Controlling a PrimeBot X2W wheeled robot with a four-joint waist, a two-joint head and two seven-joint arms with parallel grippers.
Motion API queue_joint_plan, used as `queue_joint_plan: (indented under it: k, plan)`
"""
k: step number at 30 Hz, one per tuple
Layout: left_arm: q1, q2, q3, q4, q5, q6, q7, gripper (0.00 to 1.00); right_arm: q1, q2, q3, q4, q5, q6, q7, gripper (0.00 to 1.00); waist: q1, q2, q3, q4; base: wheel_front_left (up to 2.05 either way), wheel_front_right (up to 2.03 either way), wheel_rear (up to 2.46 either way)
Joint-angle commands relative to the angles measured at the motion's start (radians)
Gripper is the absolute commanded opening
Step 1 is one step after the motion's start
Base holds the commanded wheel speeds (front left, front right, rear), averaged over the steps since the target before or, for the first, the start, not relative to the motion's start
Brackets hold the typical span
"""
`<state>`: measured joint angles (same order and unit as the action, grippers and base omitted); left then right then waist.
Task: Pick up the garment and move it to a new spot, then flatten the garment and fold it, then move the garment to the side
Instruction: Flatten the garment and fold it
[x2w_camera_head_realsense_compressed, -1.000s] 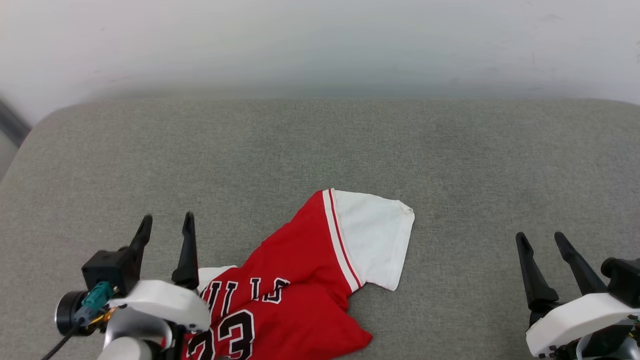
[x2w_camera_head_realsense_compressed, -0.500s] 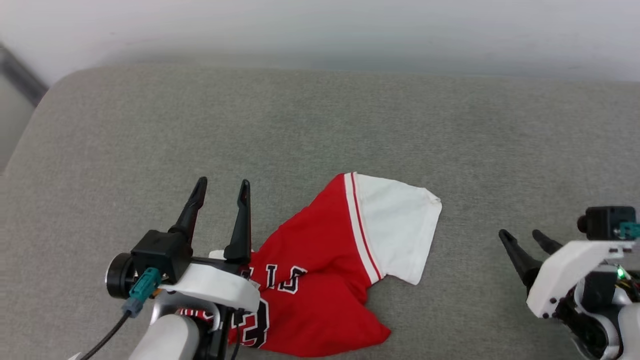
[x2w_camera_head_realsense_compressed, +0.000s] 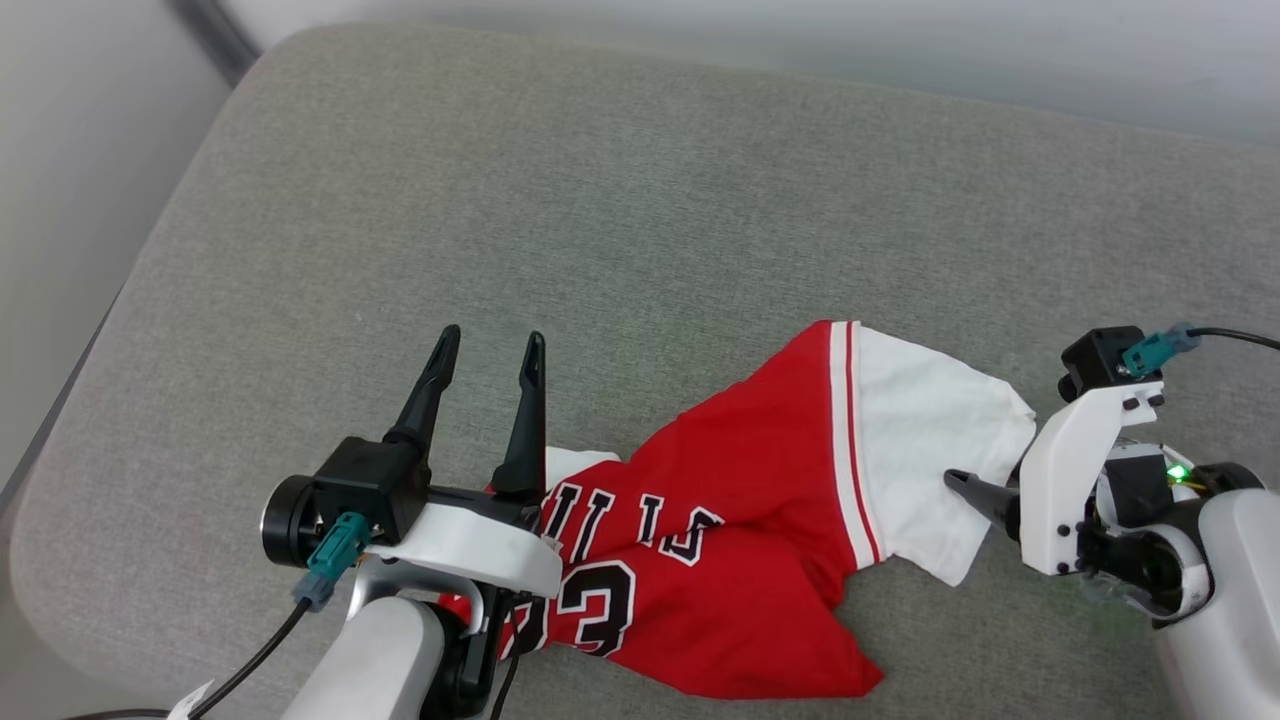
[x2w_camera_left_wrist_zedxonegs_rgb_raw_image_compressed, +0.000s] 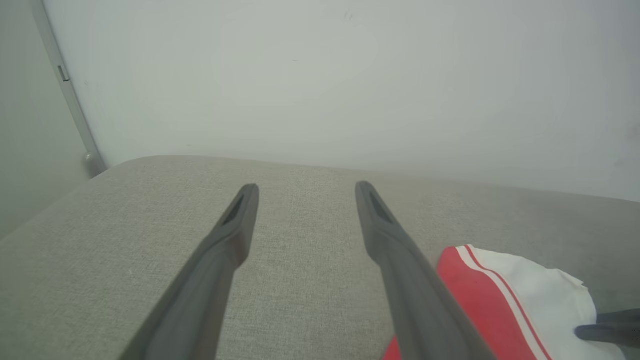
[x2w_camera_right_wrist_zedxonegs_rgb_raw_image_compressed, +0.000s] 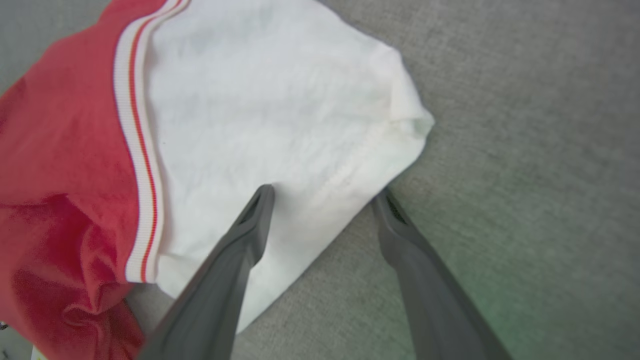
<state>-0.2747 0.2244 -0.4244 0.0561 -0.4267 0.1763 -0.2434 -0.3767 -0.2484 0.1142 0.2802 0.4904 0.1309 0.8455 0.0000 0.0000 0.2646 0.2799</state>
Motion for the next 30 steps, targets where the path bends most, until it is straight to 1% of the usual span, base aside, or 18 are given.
queue_joint_plan:
  k: [1, 2, 3, 4, 5, 7, 11, 12, 15, 18, 21, 23, 26, 30]
  plan:
    - [-0.005, -0.003, 0.001, 0.009, -0.002, -0.005, -0.007, 1.0, 0.027, 0.009, 0.023, 0.067, 0.0, 0.0, 0.048, 1.0, 0.0, 0.0, 0.004, 0.013, 0.0, 0.0, 0.0]
    - [-0.003, -0.004, 0.001, 0.014, -0.002, -0.006, -0.009, 1.0, 0.034, 0.015, 0.026, 0.091, 0.005, 0.0, 0.068, 1.0, 0.0, 0.0, 0.003, 0.016, 0.0, 0.0, 0.0]
    - [-0.002, -0.006, 0.001, 0.018, -0.003, -0.007, -0.009, 1.0, 0.035, 0.015, 0.032, 0.105, 0.004, 0.0, 0.078, 0.82, 0.0, 0.0, 0.002, 0.018, 0.0, 0.0, 0.0]
    - [0.0, -0.006, 0.001, 0.023, -0.003, -0.005, -0.009, 1.0, 0.035, 0.017, 0.038, 0.115, 0.01, 0.0, 0.086, 0.12, 0.0, 0.0, 0.002, 0.019, 0.0, 0.0, 0.0]
    - [0.001, -0.005, 0.001, 0.026, -0.004, -0.003, -0.01, 1.0, 0.031, 0.018, 0.042, 0.115, 0.015, 0.0, 0.083, 0.0, 0.0, 0.0, 0.001, 0.018, 0.0, 0.0, 0.0]
    - [0.007, -0.001, 0.006, 0.03, -0.005, 0.001, -0.011, 1.0, 0.005, 0.017, 0.05, 0.093, 0.017, 0.0, 0.049, 0.0, 0.0, 0.0, -0.004, 0.011, 0.0, 0.0, 0.0]
    - [0.026, 0.016, 0.022, 0.038, -0.009, 0.01, -0.011, 1.0, -0.054, -0.026, 0.048, 0.003, 0.007, 0.0, -0.041, 0.0, 0.0, 0.0, -0.029, -0.024, 0.0, 0.0, 0.0]
    - [0.026, 0.016, 0.022, 0.038, -0.009, 0.01, -0.011, 1.0, -0.054, -0.026, 0.048, 0.003, 0.007, 0.0, -0.041, 0.0, 0.0, 0.0, -0.029, -0.024, 0.0, 0.0, 0.0]
    - [0.047, 0.033, 0.034, 0.033, -0.014, 0.022, -0.002, 1.0, -0.056, -0.056, 0.033, -0.085, 0.002, 0.0, -0.086, 0.0, 0.0, 0.0, -0.053, -0.065, 0.0, 0.0, 0.0]
    - [0.067, 0.05, 0.044, 0.021, -0.019, 0.03, 0.009, 1.0, -0.005, -0.096, -0.021, -0.177, -0.011, 0.0, -0.102, 0.0, 0.0, 0.0, -0.079, -0.107, 0.0, 0.0, 0.0]
    - [0.087, 0.063, 0.049, 0.008, -0.026, 0.036, 0.023, 1.0, 0.081, -0.116, -0.118, -0.267, -0.044, 0.0, -0.088, 0.0, 0.0, 0.0, -0.102, -0.144, 0.0, 0.0, 0.0]
    - [0.099, 0.072, 0.053, -0.003, -0.03, 0.042, 0.034, 1.0, 0.152, -0.106, -0.19, -0.317, -0.063, 0.0, -0.07, 0.0, 0.0, 0.0, -0.113, -0.167, 0.0, 0.0, 0.0]
    - [0.112, 0.079, 0.055, -0.016, -0.035, 0.047, 0.045, 1.0, 0.282, -0.058, -0.293, -0.354, -0.082, 0.0, -0.037, 0.0, 0.0, 0.0, -0.122, -0.195, 0.0, 0.0, 0.0]
    - [0.128, 0.089, 0.056, -0.024, -0.041, 0.055, 0.061, 1.0, 0.438, 0.034, -0.376, -0.321, -0.086, 0.0, -0.026, 0.0, 0.0, 0.0, -0.132, -0.221, 0.0, 0.0, 0.0]
